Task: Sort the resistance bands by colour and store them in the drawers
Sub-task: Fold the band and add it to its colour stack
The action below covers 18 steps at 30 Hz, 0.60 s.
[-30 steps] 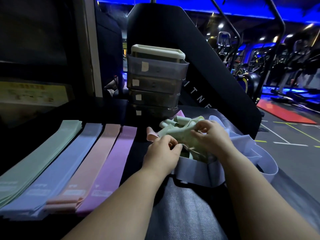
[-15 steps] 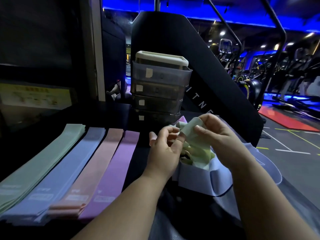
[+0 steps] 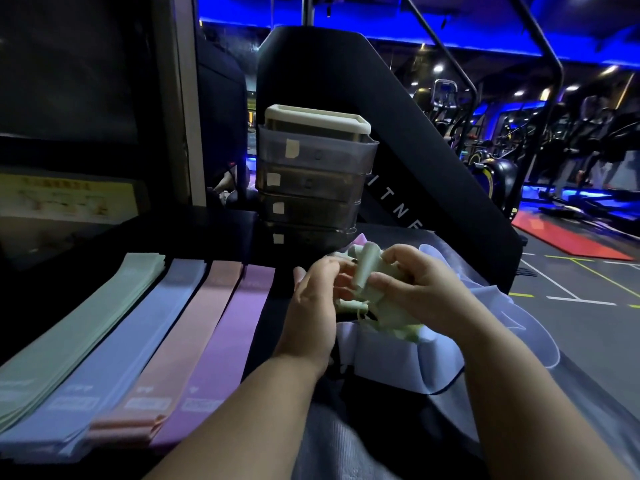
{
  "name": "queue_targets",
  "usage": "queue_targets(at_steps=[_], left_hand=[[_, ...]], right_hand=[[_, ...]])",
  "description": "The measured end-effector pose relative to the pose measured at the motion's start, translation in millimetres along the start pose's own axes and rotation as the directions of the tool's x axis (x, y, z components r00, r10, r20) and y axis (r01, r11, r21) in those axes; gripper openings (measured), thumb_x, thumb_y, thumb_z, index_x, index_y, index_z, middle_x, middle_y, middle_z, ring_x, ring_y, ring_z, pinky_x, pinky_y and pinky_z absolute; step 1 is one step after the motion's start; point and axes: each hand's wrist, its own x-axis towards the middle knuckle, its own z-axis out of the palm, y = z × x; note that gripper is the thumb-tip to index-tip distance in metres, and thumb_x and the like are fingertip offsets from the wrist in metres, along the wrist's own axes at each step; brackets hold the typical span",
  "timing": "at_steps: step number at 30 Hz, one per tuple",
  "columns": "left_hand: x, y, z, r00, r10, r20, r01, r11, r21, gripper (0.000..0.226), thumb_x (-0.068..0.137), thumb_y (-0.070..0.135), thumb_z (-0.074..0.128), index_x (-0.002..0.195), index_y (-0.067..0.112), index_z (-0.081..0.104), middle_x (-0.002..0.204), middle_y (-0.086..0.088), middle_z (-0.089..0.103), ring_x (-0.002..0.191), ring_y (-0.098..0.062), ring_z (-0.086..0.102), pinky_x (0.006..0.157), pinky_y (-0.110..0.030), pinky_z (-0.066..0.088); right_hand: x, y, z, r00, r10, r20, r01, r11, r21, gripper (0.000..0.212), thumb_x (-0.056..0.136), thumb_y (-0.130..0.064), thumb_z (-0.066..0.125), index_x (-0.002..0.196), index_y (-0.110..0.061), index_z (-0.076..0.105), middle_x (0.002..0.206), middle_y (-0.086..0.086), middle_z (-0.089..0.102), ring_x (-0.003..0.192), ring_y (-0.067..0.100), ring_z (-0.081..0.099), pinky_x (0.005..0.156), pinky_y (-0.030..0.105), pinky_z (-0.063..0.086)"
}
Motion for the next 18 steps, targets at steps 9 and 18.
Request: queue_targets(at_steps=[9, 18], left_hand=[[6.2, -8.6, 3.1, 1.0, 0.023, 0.022, -0.024, 0.998, 0.066, 0.031, 0.065, 0.055, 0.067, 0.063, 0.025, 0.06, 0.113, 0.012, 0.068, 0.141, -0.041, 0.03, 0.11, -0.061, 0.032], [0.1, -0.7, 1.7, 0.971, 0.17, -0.168, -0.105, 0.936, 0.336, 0.028, 0.079, 0.01, 0.071, 0.075, 0.023, 0.046, 0.07, 0.007, 0.048, 0.059, -0.004, 0.045, 0.056, -0.014, 0.039]], right_hand=[[0.9, 3.4, -3.7, 0.997, 0.035, -0.062, -0.039, 0.996, -0.079, 0.015, 0.085, -0.033, 0.072, 0.084, -0.018, 0.068, 0.069, -0.005, 0.061, 0.059, -0.001, 0.053, 0.055, 0.018, 0.042], [0.3, -1.0, -12.9, 0.99, 0.119, -0.072, -0.081, 0.916, 0.394, 0.008, 0.089, -0.013, 0.067, 0.089, -0.018, 0.073, 0.077, 0.004, 0.069, 0.066, 0.005, 0.058, 0.058, 0.016, 0.044]])
